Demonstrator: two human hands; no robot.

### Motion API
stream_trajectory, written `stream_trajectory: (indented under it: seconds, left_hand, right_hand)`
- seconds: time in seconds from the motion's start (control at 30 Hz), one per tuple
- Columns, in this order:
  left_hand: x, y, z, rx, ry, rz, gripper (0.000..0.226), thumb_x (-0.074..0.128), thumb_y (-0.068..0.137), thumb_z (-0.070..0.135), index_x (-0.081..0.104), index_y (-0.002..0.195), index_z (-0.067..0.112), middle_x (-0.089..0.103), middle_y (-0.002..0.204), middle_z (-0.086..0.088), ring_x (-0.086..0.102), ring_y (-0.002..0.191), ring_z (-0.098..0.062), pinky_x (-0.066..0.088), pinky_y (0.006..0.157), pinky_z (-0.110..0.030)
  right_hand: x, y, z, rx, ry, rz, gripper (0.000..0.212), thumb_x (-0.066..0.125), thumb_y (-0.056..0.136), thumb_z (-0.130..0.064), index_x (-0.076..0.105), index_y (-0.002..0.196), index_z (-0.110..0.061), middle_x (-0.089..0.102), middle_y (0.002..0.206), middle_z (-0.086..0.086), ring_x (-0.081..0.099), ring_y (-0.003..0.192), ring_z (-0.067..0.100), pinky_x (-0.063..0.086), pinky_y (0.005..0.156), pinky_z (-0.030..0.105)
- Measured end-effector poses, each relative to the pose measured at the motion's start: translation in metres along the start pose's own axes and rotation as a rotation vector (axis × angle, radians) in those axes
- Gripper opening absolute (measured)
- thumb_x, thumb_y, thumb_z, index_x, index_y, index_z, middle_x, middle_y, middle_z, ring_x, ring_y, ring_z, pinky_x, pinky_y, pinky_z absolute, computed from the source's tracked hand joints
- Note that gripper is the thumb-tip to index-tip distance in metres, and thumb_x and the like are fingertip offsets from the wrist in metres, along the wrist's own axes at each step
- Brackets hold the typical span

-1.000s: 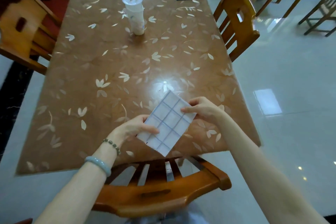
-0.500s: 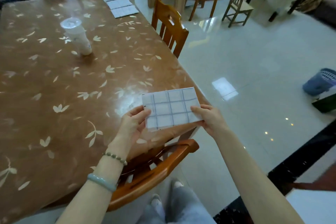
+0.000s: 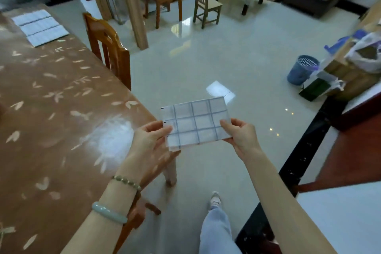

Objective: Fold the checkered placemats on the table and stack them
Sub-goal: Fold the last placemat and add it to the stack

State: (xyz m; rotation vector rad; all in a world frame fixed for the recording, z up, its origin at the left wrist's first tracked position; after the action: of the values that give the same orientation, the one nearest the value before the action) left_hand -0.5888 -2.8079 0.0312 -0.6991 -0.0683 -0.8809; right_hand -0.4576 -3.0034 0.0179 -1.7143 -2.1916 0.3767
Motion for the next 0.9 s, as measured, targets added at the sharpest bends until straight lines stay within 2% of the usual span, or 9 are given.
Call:
stream_trajectory:
  seconds: [0.07,0.13,0.2,0.33,0.43,0.57,0.67,0.8,0.9]
  left_hand:
    - [0.029,0.03,0.001,0.04,0.063,0.046,0.049,0.077,0.071,0.005,0.062,0.117,-0.002,0.071,0.105,-0.018,0.071,0.091,-0.027,0.058,0.064,-0.029]
    - [0.06,0.055,0.002,0.079,0.118,0.092,0.044,0.075,0.073,0.001,0.063,0.115,-0.003,0.07,0.107,-0.019,0.069,0.094,-0.027,0.058,0.078,-0.029]
    - [0.089,0.075,0.004,0.098,0.137,0.12,0.035,0.071,0.078,-0.004,0.064,0.113,-0.005,0.071,0.103,-0.018,0.068,0.09,-0.025,0.056,0.082,-0.027]
    - [0.13,0.11,0.013,0.125,0.115,0.198,0.031,0.069,0.079,-0.007,0.064,0.11,-0.003,0.072,0.098,-0.016,0.069,0.083,-0.02,0.058,0.072,-0.021]
    - [0.145,0.132,0.024,0.129,0.077,0.246,0.028,0.069,0.078,-0.009,0.064,0.104,0.001,0.072,0.079,-0.005,0.068,0.064,-0.009,0.051,0.056,-0.015]
    - [0.151,0.17,0.044,0.132,0.054,0.307,0.028,0.071,0.078,-0.006,0.066,0.103,0.005,0.074,0.083,-0.006,0.071,0.073,-0.014,0.055,0.066,-0.022]
    - [0.154,0.206,0.062,0.147,0.005,0.365,0.025,0.07,0.078,-0.008,0.064,0.096,0.009,0.071,0.074,-0.001,0.066,0.055,-0.004,0.049,0.05,-0.013]
    - [0.153,0.27,0.094,0.157,-0.073,0.388,0.024,0.067,0.08,-0.009,0.063,0.096,0.009,0.073,0.077,-0.003,0.07,0.064,-0.006,0.051,0.055,-0.013]
    - [0.151,0.318,0.126,0.149,-0.129,0.415,0.022,0.063,0.082,-0.011,0.062,0.092,0.008,0.071,0.078,-0.005,0.069,0.06,-0.004,0.05,0.053,-0.012]
  right_hand:
    - [-0.021,0.035,-0.015,0.007,-0.005,-0.012,0.007,0.065,0.085,-0.004,0.065,0.078,-0.005,0.064,0.072,0.005,0.062,0.065,0.014,0.053,0.055,0.025]
    - [-0.04,0.068,-0.029,0.023,-0.023,-0.017,0.008,0.065,0.084,-0.004,0.064,0.077,-0.006,0.064,0.07,0.004,0.061,0.065,0.014,0.053,0.055,0.027]
    - [-0.056,0.101,-0.046,0.034,-0.036,-0.036,0.009,0.066,0.084,-0.004,0.063,0.076,-0.007,0.065,0.066,0.002,0.061,0.064,0.014,0.053,0.056,0.028]
    - [-0.071,0.16,-0.075,0.057,-0.074,-0.106,0.005,0.066,0.084,-0.005,0.064,0.08,-0.006,0.066,0.072,0.005,0.061,0.071,0.018,0.055,0.061,0.029]
    - [-0.067,0.192,-0.086,0.079,-0.068,-0.154,0.002,0.065,0.085,-0.005,0.064,0.084,-0.004,0.064,0.079,0.01,0.06,0.076,0.021,0.057,0.068,0.034]
    - [-0.044,0.241,-0.101,0.115,-0.076,-0.218,0.004,0.064,0.085,-0.004,0.063,0.088,-0.001,0.063,0.081,0.011,0.06,0.076,0.021,0.057,0.069,0.033]
    - [-0.022,0.284,-0.111,0.129,-0.089,-0.249,0.004,0.064,0.085,-0.004,0.062,0.087,-0.002,0.062,0.079,0.01,0.059,0.075,0.02,0.056,0.067,0.033]
    - [0.019,0.351,-0.131,0.135,-0.137,-0.299,0.004,0.065,0.085,-0.005,0.062,0.083,-0.004,0.062,0.08,0.01,0.061,0.076,0.02,0.057,0.071,0.036]
    - [0.053,0.402,-0.15,0.152,-0.195,-0.317,0.005,0.064,0.085,-0.006,0.062,0.081,-0.006,0.063,0.081,0.011,0.061,0.076,0.02,0.057,0.069,0.035]
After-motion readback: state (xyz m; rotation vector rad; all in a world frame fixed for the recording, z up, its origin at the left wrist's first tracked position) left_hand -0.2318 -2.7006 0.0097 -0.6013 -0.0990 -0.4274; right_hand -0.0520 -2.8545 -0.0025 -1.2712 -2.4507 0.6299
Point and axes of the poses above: each hand's wrist, its own y-axis towards the middle knuckle, its own x-axis out of the palm, z = x × y, the point moved 2 cm from there along y, towards the middle knuckle
